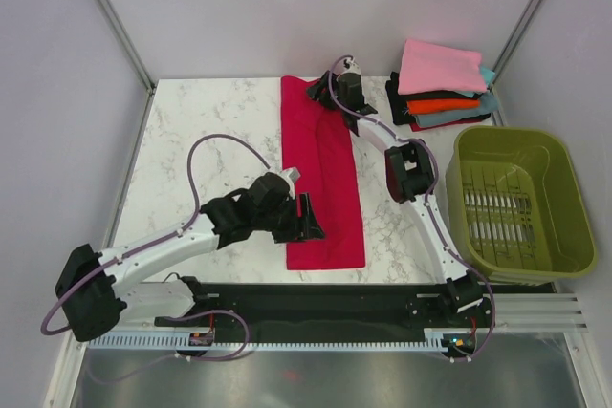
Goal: Fold and stack the t-shirts
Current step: Fold the tshirt
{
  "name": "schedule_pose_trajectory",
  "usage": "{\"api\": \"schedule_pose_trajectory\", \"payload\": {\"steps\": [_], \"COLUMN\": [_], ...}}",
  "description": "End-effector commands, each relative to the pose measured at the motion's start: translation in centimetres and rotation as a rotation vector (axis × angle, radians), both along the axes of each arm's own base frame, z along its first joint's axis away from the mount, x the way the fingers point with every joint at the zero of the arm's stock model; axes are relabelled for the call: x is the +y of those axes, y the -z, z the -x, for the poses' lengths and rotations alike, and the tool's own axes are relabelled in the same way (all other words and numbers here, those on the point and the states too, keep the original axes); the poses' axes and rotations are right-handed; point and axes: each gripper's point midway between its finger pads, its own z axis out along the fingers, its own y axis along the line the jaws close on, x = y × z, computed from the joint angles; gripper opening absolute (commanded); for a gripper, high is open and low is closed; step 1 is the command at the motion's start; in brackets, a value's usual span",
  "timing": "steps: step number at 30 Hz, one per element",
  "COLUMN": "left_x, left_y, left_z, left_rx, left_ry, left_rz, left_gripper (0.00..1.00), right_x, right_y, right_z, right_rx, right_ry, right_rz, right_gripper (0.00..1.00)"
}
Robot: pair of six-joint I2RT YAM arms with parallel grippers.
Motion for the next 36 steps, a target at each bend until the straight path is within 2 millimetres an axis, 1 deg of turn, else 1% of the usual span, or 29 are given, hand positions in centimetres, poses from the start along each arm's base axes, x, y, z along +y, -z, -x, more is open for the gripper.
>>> {"api": "schedule_pose_trajectory", "payload": {"steps": [1, 2, 3, 5, 6, 7, 8, 9, 11, 12, 13, 14, 15, 17, 18, 19, 20, 22, 23, 25, 26, 27, 28, 29, 32, 33, 34, 35, 36], "left_x": [3.2, 3.8, 4.2, 4.9, 5.2, 5.4, 5.9, 6.1, 6.4, 6.6, 6.7, 7.0, 7.0, 7.4, 7.3, 7.5, 7.6, 7.4, 7.4, 7.2, 7.1, 7.0, 6.7, 6.7, 6.6, 6.6, 6.8, 6.9, 7.0], "left_y": [1.6, 1.9, 1.6, 1.8, 1.7, 1.5, 2.0, 2.1, 2.5, 2.8, 2.9, 3.6, 3.7, 4.7, 4.9, 5.6, 6.4, 7.0, 7.3, 8.0, 8.2, 8.3, 8.6, 8.8, 9.6, 9.9, 10.2, 10.4, 10.6], "left_z": [0.7, 0.6, 0.6, 0.6, 0.6, 0.7, 0.8, 0.8, 1.0, 1.0, 1.0, 1.1, 1.0, 1.0, 0.9, 1.0, 1.0, 1.0, 0.9, 0.8, 0.8, 0.8, 0.7, 0.8, 1.2, 1.4, 1.5, 1.6, 1.7], "left_rx": [-0.053, -0.066, -0.082, -0.103, -0.113, -0.126, -0.128, -0.134, -0.139, -0.138, -0.138, -0.131, -0.135, -0.126, -0.128, -0.122, -0.112, -0.113, -0.109, -0.118, -0.121, -0.124, -0.128, -0.123, -0.097, -0.086, -0.081, -0.078, -0.073], "left_ry": [-0.049, -0.062, -0.068, -0.078, -0.080, -0.079, -0.087, -0.089, -0.082, -0.082, -0.087, -0.094, -0.097, -0.109, -0.114, -0.114, -0.112, -0.106, -0.106, -0.100, -0.095, -0.093, -0.090, -0.086, -0.082, -0.087, -0.091, -0.095, -0.104], "left_rz": [-0.139, -0.161, -0.156, -0.172, -0.173, -0.168, -0.182, -0.184, -0.195, -0.202, -0.204, -0.219, -0.218, -0.237, -0.235, -0.246, -0.263, -0.265, -0.268, -0.262, -0.254, -0.248, -0.234, -0.233, -0.233, -0.232, -0.230, -0.227, -0.222], "left_gripper": [0.67, 0.68, 0.68, 0.68, 0.68, 0.68, 0.68, 0.68, 0.68, 0.69, 0.69, 0.69, 0.69, 0.70, 0.70, 0.71, 0.71, 0.71, 0.71, 0.71, 0.71, 0.71, 0.71, 0.71, 0.70, 0.70, 0.70, 0.70, 0.70], "right_x": [-1.5, -1.2, -1.0, -1.1, -1.5, -1.6, -2.2, -3.1, -4.7, -6.1, -6.9, -8.2, -9.8, -11.9, -12.9, -13.4, -13.7, -13.5, -13.1, -13.4, -12.9, -13.6, -14.2, -13.9, -14.8, -15.6, -15.0, -15.2, -14.9], "right_y": [0.9, -0.7, -3.1, -6.1, -9.0, -10.7, -12.1, -14.9, -16.9, -18.2, -18.3, -18.4, -18.2, -16.5, -15.1, -13.4, -11.1, -8.7, -6.9, -5.2, -4.8, -4.3, -3.3, -2.6, -0.5, 1.4, 1.9, 3.1, 3.5], "right_z": [1.1, 1.1, 1.6, 2.1, 2.7, 3.3, 3.8, 5.4, 7.2, 10.0, 11.6, 13.0, 16.5, 20.5, 24.4, 27.0, 31.3, 35.7, 39.4, 42.2, 44.1, 44.6, 45.9, 47.3, 49.2, 50.3, 50.7, 51.6, 51.8], "right_rx": [0.057, 0.016, -0.015, -0.065, -0.095, -0.113, -0.134, -0.152, -0.168, -0.169, -0.157, -0.142, -0.118, -0.036, 0.017, 0.079, 0.127, 0.194, 0.218, 0.278, 0.281, 0.284, 0.323, 0.333, 0.374, 0.412, 0.420, 0.446, 0.451], "right_ry": [-0.023, -0.046, -0.073, -0.102, -0.106, -0.126, -0.134, -0.131, -0.112, -0.100, -0.086, -0.046, -0.032, 0.014, 0.019, 0.013, -0.009, -0.020, -0.059, -0.031, -0.056, -0.014, -0.016, -0.040, -0.030, -0.032, -0.058, -0.072, -0.082], "right_rz": [0.082, 0.085, 0.082, 0.103, 0.102, 0.101, 0.120, 0.127, 0.169, 0.204, 0.226, 0.247, 0.271, 0.310, 0.307, 0.310, 0.315, 0.273, 0.270, 0.272, 0.289, 0.331, 0.375, 0.389, 0.404, 0.420, 0.389, 0.381, 0.362], "right_gripper": [0.65, 0.66, 0.70, 0.77, 0.79, 0.83, 0.84, 0.84, 0.85, 0.85, 0.85, 0.85, 0.85, 0.85, 0.85, 0.85, 0.85, 0.84, 0.84, 0.84, 0.83, 0.83, 0.83, 0.83, 0.84, 0.84, 0.84, 0.83, 0.83]}}
